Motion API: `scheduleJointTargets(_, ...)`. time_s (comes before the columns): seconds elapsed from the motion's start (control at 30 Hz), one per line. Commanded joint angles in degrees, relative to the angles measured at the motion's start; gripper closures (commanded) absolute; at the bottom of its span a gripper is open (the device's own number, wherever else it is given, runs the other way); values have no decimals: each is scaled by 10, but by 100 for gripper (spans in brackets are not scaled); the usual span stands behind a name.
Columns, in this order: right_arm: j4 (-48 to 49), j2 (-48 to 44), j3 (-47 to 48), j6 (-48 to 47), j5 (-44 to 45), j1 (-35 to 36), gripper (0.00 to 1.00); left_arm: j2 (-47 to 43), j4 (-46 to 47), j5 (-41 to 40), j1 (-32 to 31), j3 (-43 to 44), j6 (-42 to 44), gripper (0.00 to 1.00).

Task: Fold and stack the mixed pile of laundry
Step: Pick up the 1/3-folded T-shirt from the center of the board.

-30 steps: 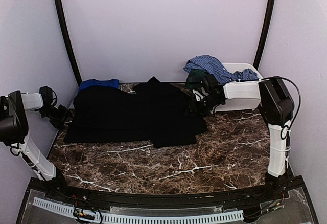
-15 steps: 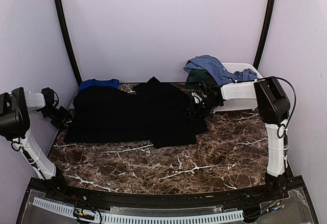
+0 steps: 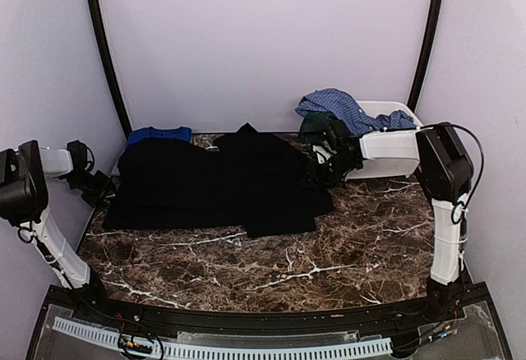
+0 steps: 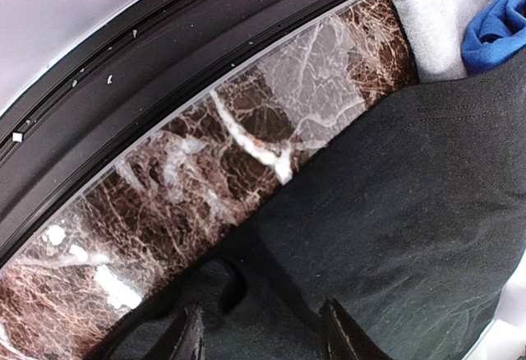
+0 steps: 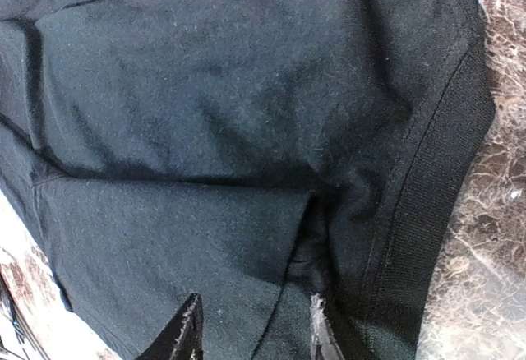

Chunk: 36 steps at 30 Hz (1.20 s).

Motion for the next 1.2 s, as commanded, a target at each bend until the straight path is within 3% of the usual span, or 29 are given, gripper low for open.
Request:
scheduleJointTargets(0.0,11,14,14,-1,-15,3,60,-10,3,-7,3,6,-1,53)
scheduleJointTargets(0.57,13,41,33,14,-45,21,64,-12,3,-11,3,9,-2,52)
scheduleJointTargets(0.77,23,-1,11,18,-45,24,82,-14,1,-13,3,8,-3,53)
scheduleJointTargets(0.93,25,-6,5,17,-36,23,100,-26,8,-23,10,-7,-8,63)
scheduleJointTargets(1.0,30,-10,2,18,-33,22,100,-30,9,-27,14,-9,-8,68)
scheduleJointTargets(1.17,39,-18,-6,18,-32,20,100,-21,8,-24,17,1,-5,71)
